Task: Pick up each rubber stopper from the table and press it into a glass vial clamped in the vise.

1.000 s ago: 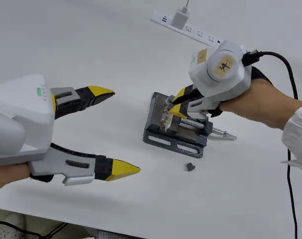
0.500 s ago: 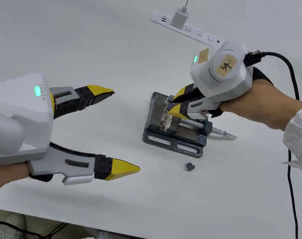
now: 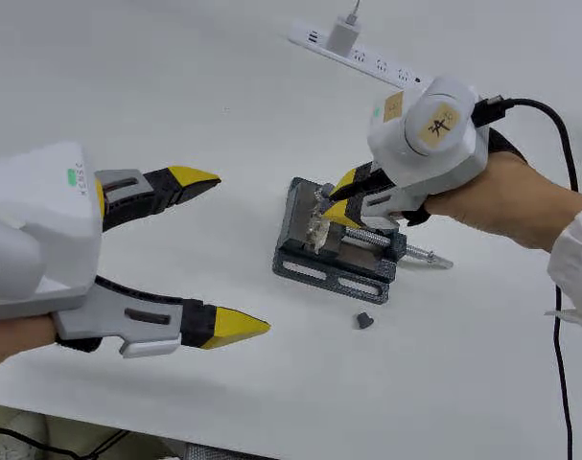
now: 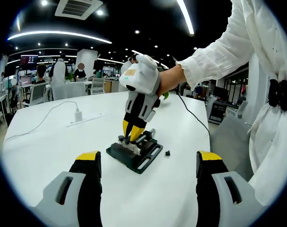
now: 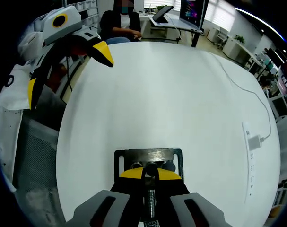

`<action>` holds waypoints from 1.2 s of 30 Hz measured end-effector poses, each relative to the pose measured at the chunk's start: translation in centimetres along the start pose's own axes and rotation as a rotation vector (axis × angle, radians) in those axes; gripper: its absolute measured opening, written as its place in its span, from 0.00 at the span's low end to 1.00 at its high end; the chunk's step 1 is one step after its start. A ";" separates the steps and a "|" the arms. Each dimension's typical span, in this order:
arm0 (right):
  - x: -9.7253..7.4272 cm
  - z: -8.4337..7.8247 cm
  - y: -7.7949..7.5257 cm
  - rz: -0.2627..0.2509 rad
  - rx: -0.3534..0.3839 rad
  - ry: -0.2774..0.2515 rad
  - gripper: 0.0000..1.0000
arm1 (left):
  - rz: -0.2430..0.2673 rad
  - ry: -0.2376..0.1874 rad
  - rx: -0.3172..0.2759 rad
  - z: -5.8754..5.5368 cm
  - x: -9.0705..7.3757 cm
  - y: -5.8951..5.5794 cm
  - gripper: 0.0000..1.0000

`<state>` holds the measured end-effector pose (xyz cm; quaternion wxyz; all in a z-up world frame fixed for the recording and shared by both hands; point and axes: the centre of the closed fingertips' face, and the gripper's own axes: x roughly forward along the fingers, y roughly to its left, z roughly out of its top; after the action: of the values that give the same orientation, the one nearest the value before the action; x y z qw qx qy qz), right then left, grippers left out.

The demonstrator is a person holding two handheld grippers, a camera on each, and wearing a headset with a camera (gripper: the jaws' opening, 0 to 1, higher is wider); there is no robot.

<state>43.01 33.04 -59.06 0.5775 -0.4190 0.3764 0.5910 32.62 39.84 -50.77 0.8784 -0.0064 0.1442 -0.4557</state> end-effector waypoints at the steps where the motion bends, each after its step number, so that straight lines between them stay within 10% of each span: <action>1: 0.0 0.0 -0.1 -0.002 0.001 0.000 0.04 | 0.001 0.000 0.000 0.0 0.0 0.0 0.81; 36: -0.1 0.5 0.5 0.055 0.067 0.005 0.00 | 0.005 -0.006 -0.012 -0.1 -0.1 0.3 0.79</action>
<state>42.49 33.45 -58.75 0.5736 -0.3905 0.4087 0.5928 32.74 40.13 -50.88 0.8798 -0.0127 0.1443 -0.4526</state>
